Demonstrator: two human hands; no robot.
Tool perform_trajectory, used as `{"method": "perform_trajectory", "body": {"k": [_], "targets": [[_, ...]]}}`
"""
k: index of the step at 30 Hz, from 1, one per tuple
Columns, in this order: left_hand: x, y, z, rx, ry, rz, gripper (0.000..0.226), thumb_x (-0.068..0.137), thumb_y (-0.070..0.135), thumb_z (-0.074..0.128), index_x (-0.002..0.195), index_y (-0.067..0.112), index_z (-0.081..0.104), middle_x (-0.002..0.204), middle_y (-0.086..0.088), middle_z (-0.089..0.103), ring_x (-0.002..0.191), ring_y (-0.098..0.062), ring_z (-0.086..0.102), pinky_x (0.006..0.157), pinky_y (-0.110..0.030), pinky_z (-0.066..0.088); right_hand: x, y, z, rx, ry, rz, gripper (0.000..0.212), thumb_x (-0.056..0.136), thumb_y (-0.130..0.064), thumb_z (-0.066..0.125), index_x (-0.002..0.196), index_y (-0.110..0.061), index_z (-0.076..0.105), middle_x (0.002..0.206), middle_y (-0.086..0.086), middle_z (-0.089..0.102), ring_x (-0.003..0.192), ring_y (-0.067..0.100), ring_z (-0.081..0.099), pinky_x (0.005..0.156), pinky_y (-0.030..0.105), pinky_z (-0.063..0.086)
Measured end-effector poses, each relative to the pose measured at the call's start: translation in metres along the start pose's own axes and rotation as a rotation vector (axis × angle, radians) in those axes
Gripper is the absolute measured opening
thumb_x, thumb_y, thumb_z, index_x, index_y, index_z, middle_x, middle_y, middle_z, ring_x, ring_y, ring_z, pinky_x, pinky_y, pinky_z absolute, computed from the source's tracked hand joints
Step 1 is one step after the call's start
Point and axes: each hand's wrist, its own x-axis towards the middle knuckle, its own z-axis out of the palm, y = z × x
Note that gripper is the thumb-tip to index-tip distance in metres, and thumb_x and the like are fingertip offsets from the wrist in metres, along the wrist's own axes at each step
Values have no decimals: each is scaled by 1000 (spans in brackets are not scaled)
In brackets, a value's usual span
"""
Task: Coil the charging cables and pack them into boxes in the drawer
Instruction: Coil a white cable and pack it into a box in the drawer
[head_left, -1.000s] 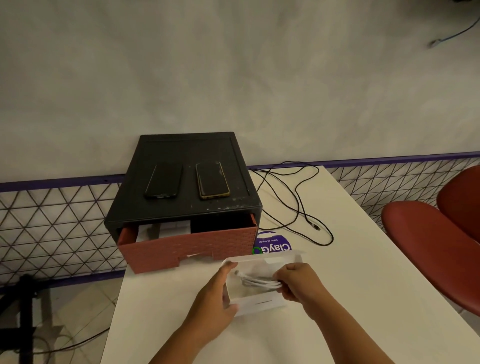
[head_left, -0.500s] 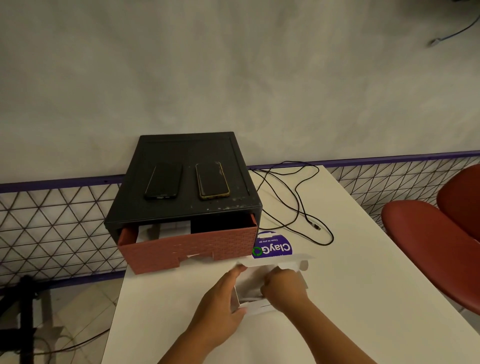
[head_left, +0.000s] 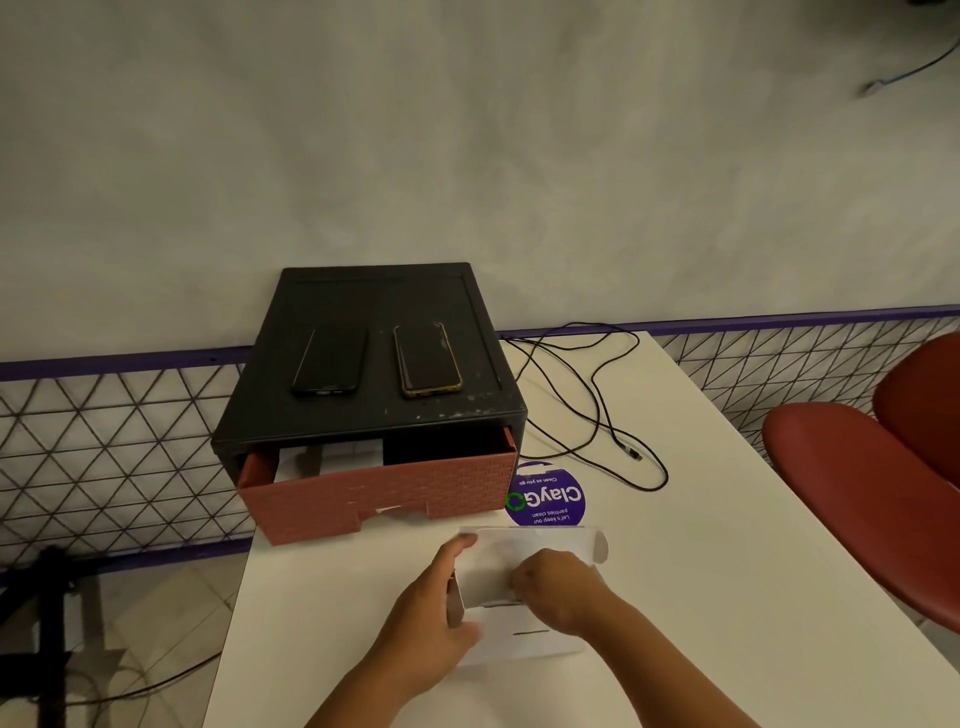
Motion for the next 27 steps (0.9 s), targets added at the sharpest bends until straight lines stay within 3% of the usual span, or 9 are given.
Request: {"method": "perform_trajectory", "body": {"k": [5,11,14,17,19,22,25,27], "targets": [[3,-10,-4,-27,35,-10,79,82,10,66,130,55,21,80,19,36,72,1,41,71,-14,44,-11,6,0,122,99,-125,32,95,-15,42,119,-18,64,124,-1,61,108,17,56,95,21,43],[8,-26,-6,-68,8,-73,75,90,9,56,129,58,14,82,19,29,85,-11,43,68,-11,41,-11,23,-2,331,332,-15,29,91,-11,48,114,-17,64,120,0,62,100,12,57,88,18,42],[9,-31,-6,-88,-13,-90,75,91,9,54,130,58,14,85,19,30,87,-11,45,71,-11,39,-5,35,3,476,454,64,35,85,-16,61,119,-20,52,113,1,56,97,15,55,81,23,47],[12,-37,-7,-120,-38,-121,79,90,7,55,118,68,13,98,6,38,89,-7,39,79,-12,37,-2,46,8,683,273,52,71,75,-12,70,135,-25,34,122,-2,46,110,18,49,88,29,45],[13,-38,-7,-151,-73,-162,81,89,6,56,123,66,13,104,-2,37,92,-9,39,85,-20,40,-2,50,13,763,127,-21,84,71,-8,70,140,-27,27,129,-3,47,116,19,49,92,30,45],[12,-38,-7,-176,-107,-193,79,89,5,54,139,51,13,107,-4,36,87,-2,38,86,-23,39,-3,52,21,688,90,-41,83,77,-2,67,143,-27,24,134,-4,47,119,19,48,98,34,45],[9,-42,-3,-162,-66,-221,77,90,2,52,143,42,13,134,-9,37,125,-14,37,89,-21,33,0,52,25,593,140,3,84,80,-8,67,146,-28,20,139,-2,45,121,21,50,102,38,44],[8,-44,1,-135,-10,-223,75,90,2,50,143,41,15,147,-11,33,131,-17,35,88,-20,32,-2,50,25,565,151,15,82,82,-11,67,146,-28,19,139,-3,46,120,21,51,102,36,44]]}}
